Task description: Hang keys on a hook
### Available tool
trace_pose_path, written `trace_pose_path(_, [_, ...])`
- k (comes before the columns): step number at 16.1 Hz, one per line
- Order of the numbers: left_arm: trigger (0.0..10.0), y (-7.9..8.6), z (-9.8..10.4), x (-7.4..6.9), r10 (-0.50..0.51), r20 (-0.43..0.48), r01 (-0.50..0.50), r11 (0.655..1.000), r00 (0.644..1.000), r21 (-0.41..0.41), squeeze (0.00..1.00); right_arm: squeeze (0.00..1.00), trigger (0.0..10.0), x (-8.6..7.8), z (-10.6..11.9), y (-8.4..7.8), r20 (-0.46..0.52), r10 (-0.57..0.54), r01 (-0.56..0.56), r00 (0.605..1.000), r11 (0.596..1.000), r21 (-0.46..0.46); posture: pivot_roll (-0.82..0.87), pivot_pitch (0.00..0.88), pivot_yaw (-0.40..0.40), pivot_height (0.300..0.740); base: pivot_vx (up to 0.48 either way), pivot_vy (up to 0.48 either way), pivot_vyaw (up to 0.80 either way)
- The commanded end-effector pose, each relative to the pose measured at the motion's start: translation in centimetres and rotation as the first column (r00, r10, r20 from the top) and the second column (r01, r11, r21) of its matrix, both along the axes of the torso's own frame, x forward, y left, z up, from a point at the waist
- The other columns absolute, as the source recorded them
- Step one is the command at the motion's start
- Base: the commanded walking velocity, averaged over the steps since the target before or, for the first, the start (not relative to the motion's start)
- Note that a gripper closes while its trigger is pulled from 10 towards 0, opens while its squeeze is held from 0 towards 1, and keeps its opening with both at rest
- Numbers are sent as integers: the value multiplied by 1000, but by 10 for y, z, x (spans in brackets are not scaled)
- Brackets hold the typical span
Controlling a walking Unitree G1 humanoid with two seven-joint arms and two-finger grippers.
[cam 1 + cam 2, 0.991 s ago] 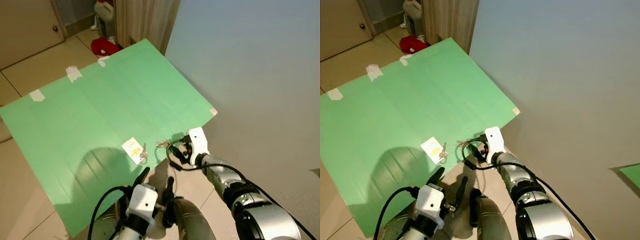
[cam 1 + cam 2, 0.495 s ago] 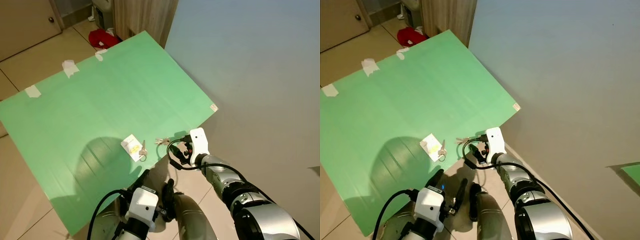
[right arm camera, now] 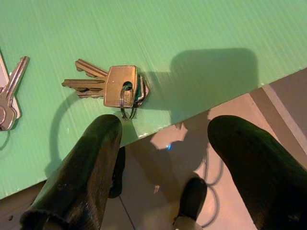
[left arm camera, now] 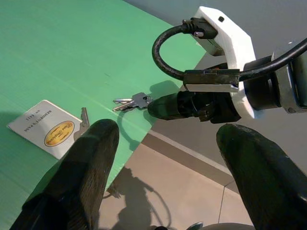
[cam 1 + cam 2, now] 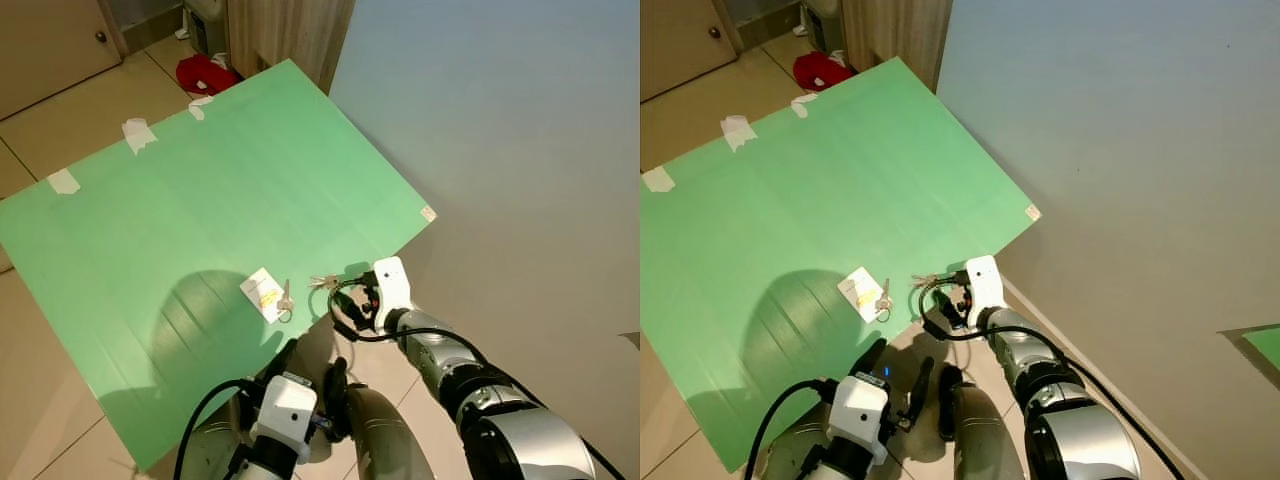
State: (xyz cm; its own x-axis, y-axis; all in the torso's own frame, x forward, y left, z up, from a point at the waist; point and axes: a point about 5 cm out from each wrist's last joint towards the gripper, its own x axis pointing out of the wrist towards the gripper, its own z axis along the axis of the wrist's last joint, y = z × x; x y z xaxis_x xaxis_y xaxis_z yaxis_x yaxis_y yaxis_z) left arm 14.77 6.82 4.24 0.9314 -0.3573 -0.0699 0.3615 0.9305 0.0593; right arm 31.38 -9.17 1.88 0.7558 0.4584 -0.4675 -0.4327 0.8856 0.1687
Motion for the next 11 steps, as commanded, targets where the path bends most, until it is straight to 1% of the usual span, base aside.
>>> trace_pose_path(1, [10000,-8,-7,-11,-32,-48,32,999,998,1,0,0,10000,-11,-14,-8,-66,-9,8,998,1000,-21,-44,405,-200,740,0,0,0])
trace_pose_path(4, [10000,-9,-9,-9,-45,-45,46,999,998,9,0,0,10000,-10,-14,-20,-56,-24,22,998,999,-42,-54,385,-194,740,0,0,0])
trace_pose_path(6, [10000,-9,-10,-8,-48,-43,49,999,998,11,0,0,10000,-12,-16,-20,-53,-3,0,999,999,-49,-61,373,-193,740,0,0,0])
trace_pose_path(8, [10000,-10,-11,-7,-55,-40,55,998,998,13,0,0,10000,-17,-19,-12,-57,32,-34,998,999,-38,-62,369,-192,740,0,0,0])
trace_pose_path(11, [10000,-12,-10,-6,-57,-36,58,998,998,11,0,0,10000,-15,-15,-1,-58,48,-47,997,999,12,-58,373,-193,740,0,0,0])
